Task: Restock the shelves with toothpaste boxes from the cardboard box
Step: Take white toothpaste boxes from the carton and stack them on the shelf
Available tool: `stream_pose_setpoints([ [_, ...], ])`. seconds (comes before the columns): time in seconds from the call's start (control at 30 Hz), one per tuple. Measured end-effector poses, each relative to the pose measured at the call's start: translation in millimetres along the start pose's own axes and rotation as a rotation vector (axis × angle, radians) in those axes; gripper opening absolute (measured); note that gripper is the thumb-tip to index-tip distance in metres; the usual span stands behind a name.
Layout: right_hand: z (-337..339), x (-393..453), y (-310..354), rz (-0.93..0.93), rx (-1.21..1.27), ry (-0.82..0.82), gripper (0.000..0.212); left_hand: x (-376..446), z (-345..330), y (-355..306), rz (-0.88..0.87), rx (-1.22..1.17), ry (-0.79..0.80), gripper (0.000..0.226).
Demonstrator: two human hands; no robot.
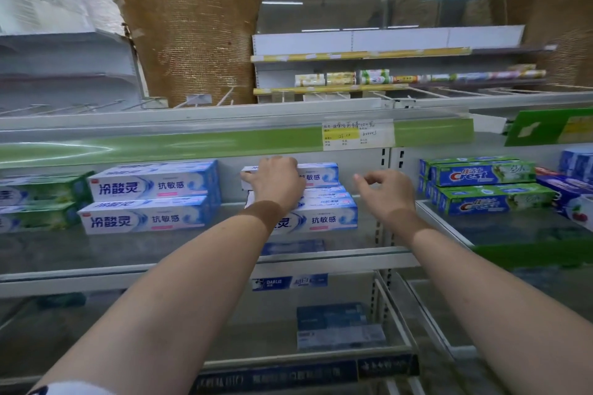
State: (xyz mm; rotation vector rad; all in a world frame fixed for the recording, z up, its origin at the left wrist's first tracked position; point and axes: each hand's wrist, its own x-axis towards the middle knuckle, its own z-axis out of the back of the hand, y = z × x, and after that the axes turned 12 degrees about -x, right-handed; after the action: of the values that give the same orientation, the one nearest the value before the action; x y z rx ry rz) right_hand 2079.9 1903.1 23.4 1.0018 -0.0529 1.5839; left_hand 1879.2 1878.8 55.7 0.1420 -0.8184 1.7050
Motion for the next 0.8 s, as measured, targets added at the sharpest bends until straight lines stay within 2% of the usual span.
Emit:
stream_pose_setpoints([
  [0.23,-6.5,7.7,0.5,0.028,0.006,-0.026,0.038,17.2,3.7,-7.2,0.026,0.007,0.061,0.007],
  [0.57,-9.6,9.3,1.4,0.052,0.031,0.001,0.041,29.6,-8.5,-13.6,0.023,0.077,0.110,0.013],
  [0.8,-8.3,8.3,0.0,0.022,0.009,0.013,0.042,28.3,-9.8,-15.5,0.027,0.073,0.091,0.011],
])
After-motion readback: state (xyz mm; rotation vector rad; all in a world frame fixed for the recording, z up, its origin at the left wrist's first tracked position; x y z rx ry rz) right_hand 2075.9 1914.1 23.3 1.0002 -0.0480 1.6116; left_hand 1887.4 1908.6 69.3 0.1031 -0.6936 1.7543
